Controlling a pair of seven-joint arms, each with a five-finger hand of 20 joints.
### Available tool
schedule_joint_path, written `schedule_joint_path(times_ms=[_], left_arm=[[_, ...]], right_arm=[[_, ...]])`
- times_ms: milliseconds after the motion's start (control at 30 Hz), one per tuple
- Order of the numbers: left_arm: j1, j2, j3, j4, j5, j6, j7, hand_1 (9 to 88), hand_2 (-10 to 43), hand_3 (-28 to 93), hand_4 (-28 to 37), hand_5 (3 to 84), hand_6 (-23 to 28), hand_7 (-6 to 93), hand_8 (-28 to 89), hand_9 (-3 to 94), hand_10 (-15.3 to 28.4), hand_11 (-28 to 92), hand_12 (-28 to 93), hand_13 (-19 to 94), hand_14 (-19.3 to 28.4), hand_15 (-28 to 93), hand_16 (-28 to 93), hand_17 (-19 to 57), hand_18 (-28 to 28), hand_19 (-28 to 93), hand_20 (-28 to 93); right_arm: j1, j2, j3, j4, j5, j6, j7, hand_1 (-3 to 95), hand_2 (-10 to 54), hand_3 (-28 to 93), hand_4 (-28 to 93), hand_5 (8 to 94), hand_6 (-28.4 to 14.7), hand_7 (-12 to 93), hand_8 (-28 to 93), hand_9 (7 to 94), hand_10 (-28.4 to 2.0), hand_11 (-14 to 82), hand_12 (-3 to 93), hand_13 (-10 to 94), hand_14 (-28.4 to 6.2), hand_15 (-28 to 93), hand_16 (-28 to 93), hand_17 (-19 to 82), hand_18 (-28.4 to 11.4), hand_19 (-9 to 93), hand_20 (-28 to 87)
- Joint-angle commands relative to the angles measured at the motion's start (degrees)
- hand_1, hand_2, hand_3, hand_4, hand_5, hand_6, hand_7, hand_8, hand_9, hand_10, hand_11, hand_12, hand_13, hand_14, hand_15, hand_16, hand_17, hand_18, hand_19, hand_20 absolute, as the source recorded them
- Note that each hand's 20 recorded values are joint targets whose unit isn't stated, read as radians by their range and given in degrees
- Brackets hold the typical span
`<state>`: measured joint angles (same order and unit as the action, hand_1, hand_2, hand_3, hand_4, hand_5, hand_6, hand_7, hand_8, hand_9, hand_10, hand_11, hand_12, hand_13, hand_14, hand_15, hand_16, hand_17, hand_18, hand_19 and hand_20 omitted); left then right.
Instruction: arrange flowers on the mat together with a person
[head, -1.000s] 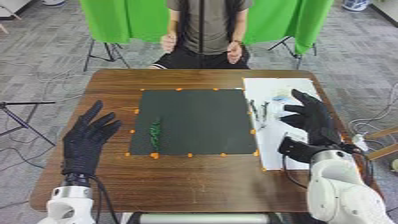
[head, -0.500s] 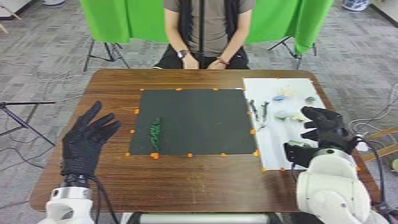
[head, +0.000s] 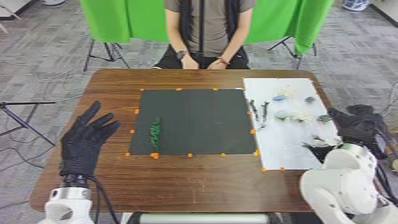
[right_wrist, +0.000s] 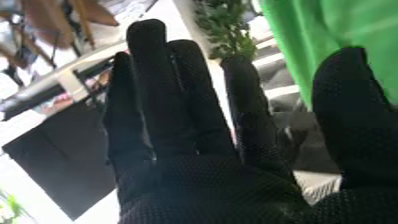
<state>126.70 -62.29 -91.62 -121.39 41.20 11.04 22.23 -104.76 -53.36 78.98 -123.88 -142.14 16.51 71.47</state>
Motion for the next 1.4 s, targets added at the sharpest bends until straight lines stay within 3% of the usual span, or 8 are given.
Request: schedule_joint_path(times_ms=[33, 400, 500, 900, 967, 1100, 1267, 1400], left_arm=[[0.91, 0.36, -0.19, -0.14, -0.86, 0.89, 0.69, 19.9, 10.9, 73, -28.3, 33.7, 7.5, 11.6, -9, 36.8, 19.2, 24, 10, 31, 25.7, 50, -9, -2.6, 27.7, 70, -13], [0.37, 0.7, -0.07, 0.24, -0.65, 0.59, 0.9, 20.1, 10.9, 73, -28.3, 33.7, 7.5, 11.5, -9, 36.7, 19.2, 24, 10, 31, 25.8, 50, -9, -2.6, 27.7, 70, -13], [0.24, 0.89, 0.11, 0.11, -0.86, 0.99, 1.17, 20.1, 10.9, 73, -28.3, 33.7, 7.6, 11.5, -9, 36.8, 19.3, 24, 10, 31, 25.7, 50, -9, -2.6, 27.7, 70, -13], [0.06, 0.86, 0.06, 0.15, -0.89, 0.89, 1.21, 20.3, 10.8, 73, -28.3, 33.7, 7.6, 11.5, -9, 36.7, 19.3, 24, 10, 31, 25.7, 50, -9, -2.6, 27.7, 70, -13], [-0.07, 0.91, 0.14, 0.23, -0.92, 0.78, 1.34, 20.3, 10.9, 73, -28.3, 33.7, 7.6, 11.5, -9, 36.7, 19.2, 24, 10, 31, 25.7, 50, -9, -2.6, 27.7, 70, -14], [-0.08, 0.79, 0.02, 0.26, -0.81, 0.71, 1.14, 20.5, 10.9, 73, -28.3, 33.7, 7.6, 11.5, -9, 36.8, 19.3, 24, 10, 31, 25.8, 50, -9, -2.6, 27.7, 70, -14], [0.0, 0.94, 0.18, 0.24, -0.85, 0.75, 1.37, 20.4, 10.8, 73, -28.3, 33.8, 7.7, 11.5, -9, 36.7, 19.2, 24, 10, 31, 25.7, 50, -9, -2.6, 27.7, 70, -14], [-0.07, 1.03, 0.19, 0.25, -0.96, 0.83, 1.55, 20.5, 10.8, 73, -28.3, 33.9, 7.6, 11.5, -9, 36.7, 19.3, 24, 10, 31, 25.8, 50, -9, -2.6, 27.7, 70, -14]], right_arm=[[-4.1, -1.45, 1.4, -0.52, 0.57, -7.82, 2.64, 28.0, 0.1, 72, -23, 47.1, -1.6, 15, -13, 51.5, -18.5, 13.5, 14.0, 50, -18.9, 51, 9, 13, -25.5, 65, 14], [-5.64, -2.52, 0.98, -0.55, 1.4, -13.14, 3.56, 32.7, -3.5, 73, -23, 47.9, -3.6, 14, -13, 53.0, -19.3, 13.4, 13.9, 51, -19.7, 50, 9, 12, -25.3, 64, 15], [-4.9, -3.04, 0.59, -0.21, 3.5, -17.15, 3.45, 34.7, -4.9, 73, -23, 48.2, -3.9, 13, -13, 54.4, -19.1, 13.7, 13.8, 51, -19.7, 50, 9, 12, -25.1, 64, 15], [-0.96, -4.78, -1.84, 5.65, 5.11, -21.73, 4.9, 40.3, -6.6, 74, -24, 49.9, -4.8, 13, -13, 56.7, -19.4, 14.3, 13.5, 53, -19.1, 49, 8, 13, -23.8, 66, 15], [-0.11, -4.59, -3.1, 6.85, 2.9, -21.1, 6.45, 40.8, -6.3, 74, -25, 52.1, -4.7, 14, -13, 58.6, -18.9, 14.7, 13.3, 54, -18.7, 49, 8, 14, -23.6, 66, 14], [1.92, -4.32, -5.4, 9.74, -0.15, -19.01, 8.62, 44.7, -7.7, 69, -25, 67.5, -4.3, 15, -13, 74.2, -16.3, 19.1, 14.5, 67, -14.3, 52, 11, 21, -22.9, 73, 12], [2.97, -3.68, -6.89, 11.61, -2.13, -17.56, 8.37, 55.6, -9.4, 60, -27, 83.6, -1.4, 18, -2, 88.1, -12.6, 23.7, 17.8, 78, -9.8, 55, 16, 27, -21.7, 81, 8], [3.2, -2.81, -8.12, 12.11, -5.76, -14.03, 7.63, 57.6, -9.5, 59, -28, 85.3, -0.5, 19, 0, 90.5, -11.7, 25.9, 19.1, 80, -8.6, 58, 17, 29, -21.1, 83, 7]])
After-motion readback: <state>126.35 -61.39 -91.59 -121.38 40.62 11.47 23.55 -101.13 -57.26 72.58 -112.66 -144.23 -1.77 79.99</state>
